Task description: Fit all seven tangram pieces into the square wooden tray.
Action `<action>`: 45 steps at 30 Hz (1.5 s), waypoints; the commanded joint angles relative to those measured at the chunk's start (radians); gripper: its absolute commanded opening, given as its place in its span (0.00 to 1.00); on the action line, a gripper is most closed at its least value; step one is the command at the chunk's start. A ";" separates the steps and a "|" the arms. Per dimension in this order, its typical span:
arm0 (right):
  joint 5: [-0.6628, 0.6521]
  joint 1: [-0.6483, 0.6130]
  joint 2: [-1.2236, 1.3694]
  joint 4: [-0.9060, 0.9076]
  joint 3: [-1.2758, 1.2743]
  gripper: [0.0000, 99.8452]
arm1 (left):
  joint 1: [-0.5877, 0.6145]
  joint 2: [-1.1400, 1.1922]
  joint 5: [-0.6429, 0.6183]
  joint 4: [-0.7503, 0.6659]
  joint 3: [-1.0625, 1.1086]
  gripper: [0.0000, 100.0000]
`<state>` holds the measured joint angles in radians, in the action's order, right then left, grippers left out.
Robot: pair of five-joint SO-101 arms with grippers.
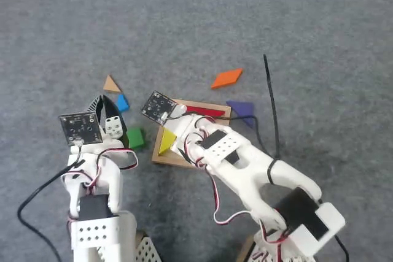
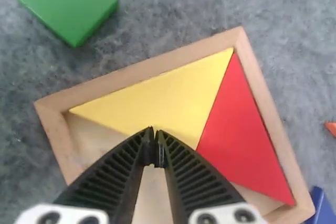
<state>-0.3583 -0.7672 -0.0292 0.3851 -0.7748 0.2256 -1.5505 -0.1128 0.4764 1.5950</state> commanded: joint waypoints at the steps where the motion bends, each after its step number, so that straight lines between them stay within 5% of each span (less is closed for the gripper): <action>1: -0.011 -0.002 -0.016 -0.010 0.054 0.01 | -0.008 -0.017 0.009 0.000 -0.061 0.02; 9: -0.005 0.016 -0.328 0.298 0.017 0.01 | -0.008 -0.017 0.008 0.005 -0.062 0.03; 14: 0.086 0.140 -0.406 0.220 -0.084 0.02 | -0.008 -0.009 0.003 0.018 -0.074 0.05; 18: 0.270 0.232 -0.352 0.222 -0.077 0.13 | -0.008 -0.009 0.003 0.114 -0.130 0.05; 22: 0.377 0.283 -0.277 0.254 -0.018 0.12 | -0.005 -0.008 0.003 0.137 -0.140 0.05; 45: 0.445 0.288 0.196 0.492 0.358 0.12 | -0.008 -0.009 0.008 0.138 -0.139 0.05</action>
<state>0.0806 -0.4833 0.1550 0.8669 -0.4465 0.2256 -1.5505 -0.1097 0.6130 1.5106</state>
